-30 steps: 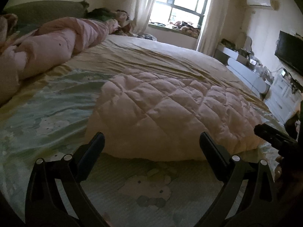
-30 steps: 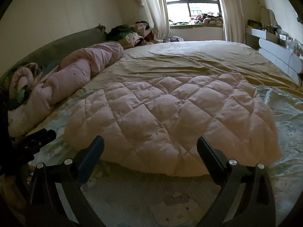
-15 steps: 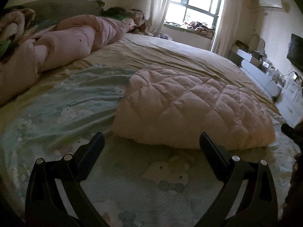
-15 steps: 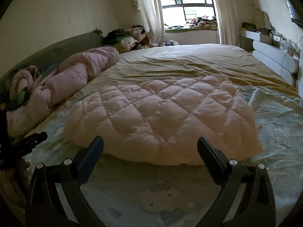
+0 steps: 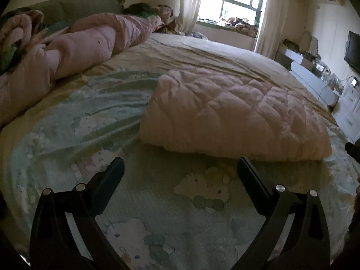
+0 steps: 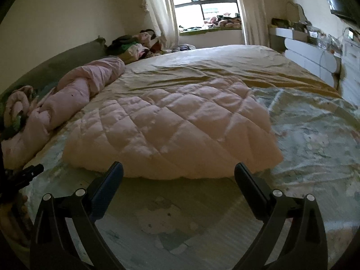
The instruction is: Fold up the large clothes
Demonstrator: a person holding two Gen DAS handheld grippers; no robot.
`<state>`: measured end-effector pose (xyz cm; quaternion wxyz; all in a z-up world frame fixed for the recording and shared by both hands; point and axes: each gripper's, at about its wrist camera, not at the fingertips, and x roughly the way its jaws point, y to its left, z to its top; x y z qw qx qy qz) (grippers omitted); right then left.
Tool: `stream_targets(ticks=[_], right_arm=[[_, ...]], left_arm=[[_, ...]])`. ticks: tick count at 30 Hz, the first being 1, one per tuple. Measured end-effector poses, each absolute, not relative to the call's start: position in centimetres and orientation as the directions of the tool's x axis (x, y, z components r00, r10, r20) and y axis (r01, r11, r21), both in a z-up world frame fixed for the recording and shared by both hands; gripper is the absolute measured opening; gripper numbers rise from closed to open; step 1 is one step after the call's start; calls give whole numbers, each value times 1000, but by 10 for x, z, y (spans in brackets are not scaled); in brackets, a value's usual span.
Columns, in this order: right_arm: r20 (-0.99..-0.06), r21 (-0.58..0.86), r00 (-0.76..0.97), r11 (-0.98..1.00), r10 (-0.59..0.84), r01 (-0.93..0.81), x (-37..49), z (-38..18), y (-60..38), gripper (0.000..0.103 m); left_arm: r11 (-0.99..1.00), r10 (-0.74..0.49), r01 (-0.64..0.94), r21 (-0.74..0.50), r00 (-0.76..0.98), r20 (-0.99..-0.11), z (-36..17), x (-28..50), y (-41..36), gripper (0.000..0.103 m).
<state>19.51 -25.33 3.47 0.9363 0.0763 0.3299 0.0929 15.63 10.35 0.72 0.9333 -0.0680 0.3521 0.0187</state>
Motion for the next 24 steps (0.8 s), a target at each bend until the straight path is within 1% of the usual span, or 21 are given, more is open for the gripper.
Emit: stream_targets(ticks=[7, 13, 17, 22, 24], right_arm=[[-641, 252, 742, 967, 194, -36, 195, 7, -285, 99], [-679, 294, 713, 955, 175, 46, 203, -16, -310, 99], [-706, 370, 675, 924, 213, 95, 218, -33, -327, 99], [-715, 495, 629, 856, 305, 147, 240, -56, -341, 99], [-709, 540, 621, 823, 334, 174, 249, -64, -346, 99]], left_arm=[[989, -4, -103, -107, 702, -713, -19, 165, 101, 94], [977, -45, -127, -173, 666, -744, -37, 178, 104, 94], [975, -28, -151, -164, 648, -761, -46, 193, 106, 94], [955, -91, -164, -247, 631, -771, -53, 215, 110, 94], [930, -155, -167, -326, 626, -764, -57, 224, 116, 94]])
